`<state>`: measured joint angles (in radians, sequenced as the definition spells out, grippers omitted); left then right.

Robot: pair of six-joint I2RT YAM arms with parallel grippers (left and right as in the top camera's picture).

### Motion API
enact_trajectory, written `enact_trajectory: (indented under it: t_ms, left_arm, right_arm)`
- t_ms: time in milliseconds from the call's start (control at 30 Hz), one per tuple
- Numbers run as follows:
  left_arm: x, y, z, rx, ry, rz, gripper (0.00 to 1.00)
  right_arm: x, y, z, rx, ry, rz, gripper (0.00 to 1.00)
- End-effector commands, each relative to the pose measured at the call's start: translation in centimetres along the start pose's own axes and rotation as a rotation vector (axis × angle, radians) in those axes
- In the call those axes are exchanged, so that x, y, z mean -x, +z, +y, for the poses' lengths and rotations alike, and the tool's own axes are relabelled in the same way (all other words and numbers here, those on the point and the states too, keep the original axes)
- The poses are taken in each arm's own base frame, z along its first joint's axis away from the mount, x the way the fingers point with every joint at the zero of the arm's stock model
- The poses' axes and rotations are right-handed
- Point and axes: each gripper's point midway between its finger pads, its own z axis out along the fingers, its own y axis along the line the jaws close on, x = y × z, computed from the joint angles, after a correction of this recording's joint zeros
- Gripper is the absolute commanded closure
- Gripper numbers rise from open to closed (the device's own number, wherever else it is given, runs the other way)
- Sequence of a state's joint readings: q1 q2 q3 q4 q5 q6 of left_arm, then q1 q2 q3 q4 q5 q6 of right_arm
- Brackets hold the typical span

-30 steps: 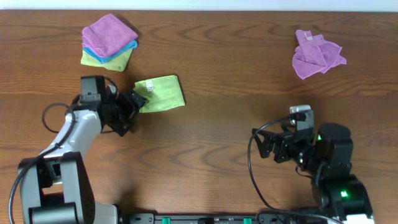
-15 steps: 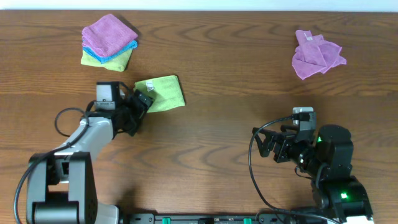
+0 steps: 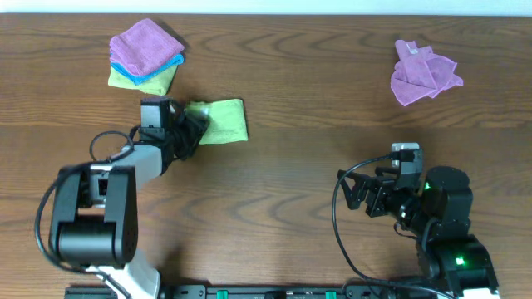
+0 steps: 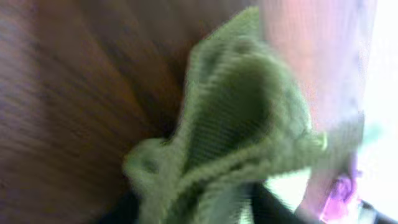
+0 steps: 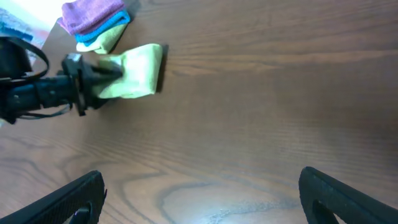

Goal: Fold the cloth
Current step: 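Grasp the folded green cloth's edge with the left gripper, then carry the green cloth with the left gripper onto the cloth stack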

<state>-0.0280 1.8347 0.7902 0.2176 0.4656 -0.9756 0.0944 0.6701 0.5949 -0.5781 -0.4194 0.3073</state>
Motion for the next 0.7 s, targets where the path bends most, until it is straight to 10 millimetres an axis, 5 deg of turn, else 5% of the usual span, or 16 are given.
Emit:
enact_trajectory:
  t_ms: [0,267,433,567,667]
  left_arm:
    - [-1.7,1.5,4.2,0.091,-0.026,0.041,0.94]
    - [1.1,0.2,-6.7,-0.187,0.056,0.092,0.94]
    - [7.7,-3.5,-14.1,-0.154,0.062,-0.047,0.94]
    - [12.3,-6.7,-17.5,-0.167,0.082,-0.198,0.94]
    - [15.2,-7.7,-18.1,-0.167,0.075,-0.279,0.94]
  right_arm:
    - [0.1,-0.1,-0.1,0.001,0.018,-0.004,0.01]
    - [0.1,-0.1,-0.1,0.001,0.018,-0.004,0.01]
    - [0.1,-0.1,-0.1,0.001,0.018,-0.004,0.01]
    - [0.1,-0.1,-0.1,0.001,0.018,-0.004,0.01]
    - [0.1,-0.1,-0.1,0.001,0.018,-0.004,0.01]
